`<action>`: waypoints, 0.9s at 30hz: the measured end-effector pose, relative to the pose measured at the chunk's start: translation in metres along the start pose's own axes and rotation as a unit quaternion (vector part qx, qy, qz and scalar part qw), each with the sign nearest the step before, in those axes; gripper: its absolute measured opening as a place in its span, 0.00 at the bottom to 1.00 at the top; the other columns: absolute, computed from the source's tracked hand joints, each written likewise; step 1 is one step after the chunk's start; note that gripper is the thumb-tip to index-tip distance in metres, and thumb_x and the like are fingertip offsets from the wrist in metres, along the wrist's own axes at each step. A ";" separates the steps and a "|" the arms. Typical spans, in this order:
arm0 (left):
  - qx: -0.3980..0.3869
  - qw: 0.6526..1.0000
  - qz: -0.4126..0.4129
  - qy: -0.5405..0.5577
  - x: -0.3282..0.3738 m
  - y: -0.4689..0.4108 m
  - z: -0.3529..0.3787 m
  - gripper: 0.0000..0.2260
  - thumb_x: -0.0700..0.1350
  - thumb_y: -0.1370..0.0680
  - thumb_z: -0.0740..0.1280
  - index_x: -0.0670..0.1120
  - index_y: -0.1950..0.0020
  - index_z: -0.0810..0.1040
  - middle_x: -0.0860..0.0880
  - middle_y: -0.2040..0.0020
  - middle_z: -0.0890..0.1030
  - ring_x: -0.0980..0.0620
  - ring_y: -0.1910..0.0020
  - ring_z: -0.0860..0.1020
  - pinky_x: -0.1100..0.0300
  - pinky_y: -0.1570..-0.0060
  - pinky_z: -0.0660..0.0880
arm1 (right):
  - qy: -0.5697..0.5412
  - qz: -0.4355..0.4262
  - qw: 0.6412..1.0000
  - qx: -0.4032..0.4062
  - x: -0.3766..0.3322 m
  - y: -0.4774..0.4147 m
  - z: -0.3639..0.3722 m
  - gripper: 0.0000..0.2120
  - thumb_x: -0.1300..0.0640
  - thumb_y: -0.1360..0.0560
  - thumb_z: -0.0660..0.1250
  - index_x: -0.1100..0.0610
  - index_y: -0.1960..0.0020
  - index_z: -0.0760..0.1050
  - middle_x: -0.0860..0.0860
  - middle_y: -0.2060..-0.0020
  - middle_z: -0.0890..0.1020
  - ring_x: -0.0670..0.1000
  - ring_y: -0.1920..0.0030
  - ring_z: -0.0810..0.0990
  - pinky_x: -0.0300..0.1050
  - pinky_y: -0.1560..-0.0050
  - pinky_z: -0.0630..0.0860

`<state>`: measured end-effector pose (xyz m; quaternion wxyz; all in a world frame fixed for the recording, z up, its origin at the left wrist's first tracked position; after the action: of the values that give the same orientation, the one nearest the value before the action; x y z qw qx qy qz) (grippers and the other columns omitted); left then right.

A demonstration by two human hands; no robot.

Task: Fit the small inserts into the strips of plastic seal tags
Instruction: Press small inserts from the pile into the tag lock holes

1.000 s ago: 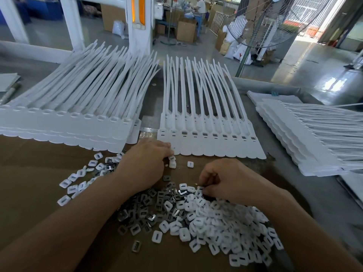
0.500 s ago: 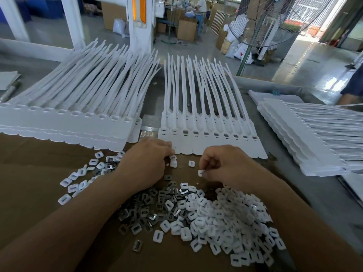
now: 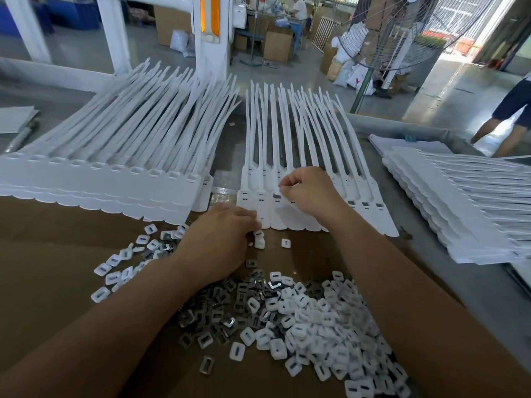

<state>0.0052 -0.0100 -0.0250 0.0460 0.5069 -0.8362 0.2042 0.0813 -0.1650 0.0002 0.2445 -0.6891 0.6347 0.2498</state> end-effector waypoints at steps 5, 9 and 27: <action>-0.003 1.000 -0.006 0.000 -0.001 0.001 0.000 0.18 0.35 0.27 0.61 0.48 0.41 0.78 0.51 0.38 0.76 0.49 0.38 0.71 0.57 0.36 0.62 | 0.036 0.007 0.999 0.010 0.005 -0.007 0.014 0.10 0.63 0.25 0.63 0.57 0.62 0.79 0.50 0.49 0.81 0.46 0.54 0.74 0.36 0.60 0.67; -0.012 1.000 -0.005 -0.003 -0.002 0.001 0.001 0.19 0.36 0.26 0.59 0.50 0.38 0.76 0.52 0.35 0.73 0.50 0.35 0.68 0.59 0.35 0.60 | 0.070 0.010 0.997 0.008 0.006 -0.010 0.013 0.08 0.62 0.24 0.63 0.57 0.59 0.80 0.51 0.52 0.81 0.49 0.53 0.75 0.39 0.58 0.67; -0.022 1.000 -0.016 -0.008 -0.003 0.003 0.001 0.20 0.37 0.26 0.59 0.52 0.37 0.74 0.53 0.33 0.71 0.51 0.35 0.66 0.59 0.36 0.59 | 0.072 0.026 0.997 0.007 0.002 -0.019 0.011 0.04 0.65 0.27 0.65 0.58 0.60 0.75 0.51 0.54 0.79 0.43 0.63 0.73 0.37 0.65 0.71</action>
<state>0.0045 -0.0068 -0.0278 0.0535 0.5204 -0.8327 0.1813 0.0995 -0.1575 -0.0090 0.1967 -0.6866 0.6703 0.2015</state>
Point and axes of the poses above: each hand's wrist, its own y-axis away from the middle knuckle, its own z-axis out of the palm, x = y × z, the point moved 1 cm from there along -y, towards the middle knuckle
